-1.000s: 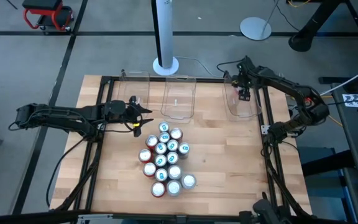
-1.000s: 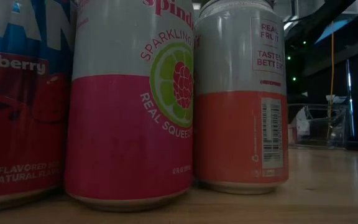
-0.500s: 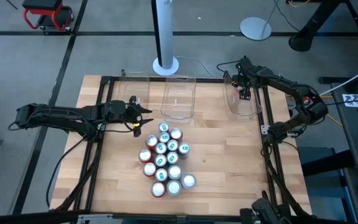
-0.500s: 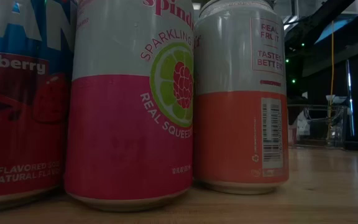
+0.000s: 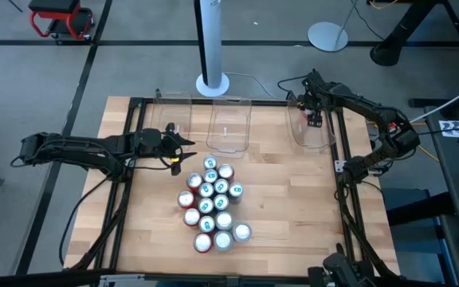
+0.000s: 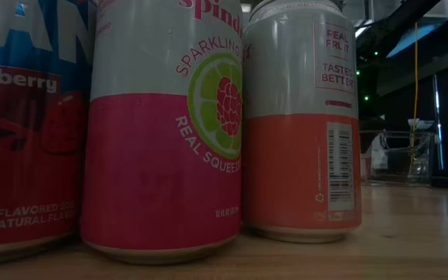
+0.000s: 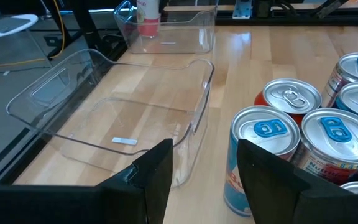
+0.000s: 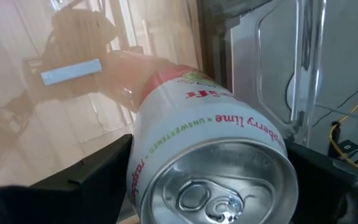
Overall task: Sort soda cans
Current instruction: Put the pink-white soda can into the right transparent bin
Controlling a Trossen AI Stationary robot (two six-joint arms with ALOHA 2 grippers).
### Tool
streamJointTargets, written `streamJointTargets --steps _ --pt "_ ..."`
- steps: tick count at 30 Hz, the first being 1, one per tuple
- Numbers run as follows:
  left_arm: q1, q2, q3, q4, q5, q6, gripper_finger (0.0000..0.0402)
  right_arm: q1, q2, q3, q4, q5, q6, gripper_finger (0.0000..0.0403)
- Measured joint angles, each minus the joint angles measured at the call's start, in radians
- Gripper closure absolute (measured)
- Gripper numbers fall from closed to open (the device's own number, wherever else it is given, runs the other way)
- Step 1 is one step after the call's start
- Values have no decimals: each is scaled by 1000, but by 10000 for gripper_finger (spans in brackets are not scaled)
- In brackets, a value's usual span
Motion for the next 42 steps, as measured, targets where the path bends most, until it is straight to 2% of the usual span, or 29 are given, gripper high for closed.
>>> streamJointTargets --steps 23,31,37,42 --pt "0 0 0 1 0 2 233 0 18 -21 30 18 -5 58" --pt "0 0 0 1 0 0 233 0 22 -25 41 22 -3 8" --pt "0 0 0 1 0 0 233 0 22 -10 43 34 -3 32" --pt "0 0 0 1 0 0 233 0 16 45 24 38 -3 32"
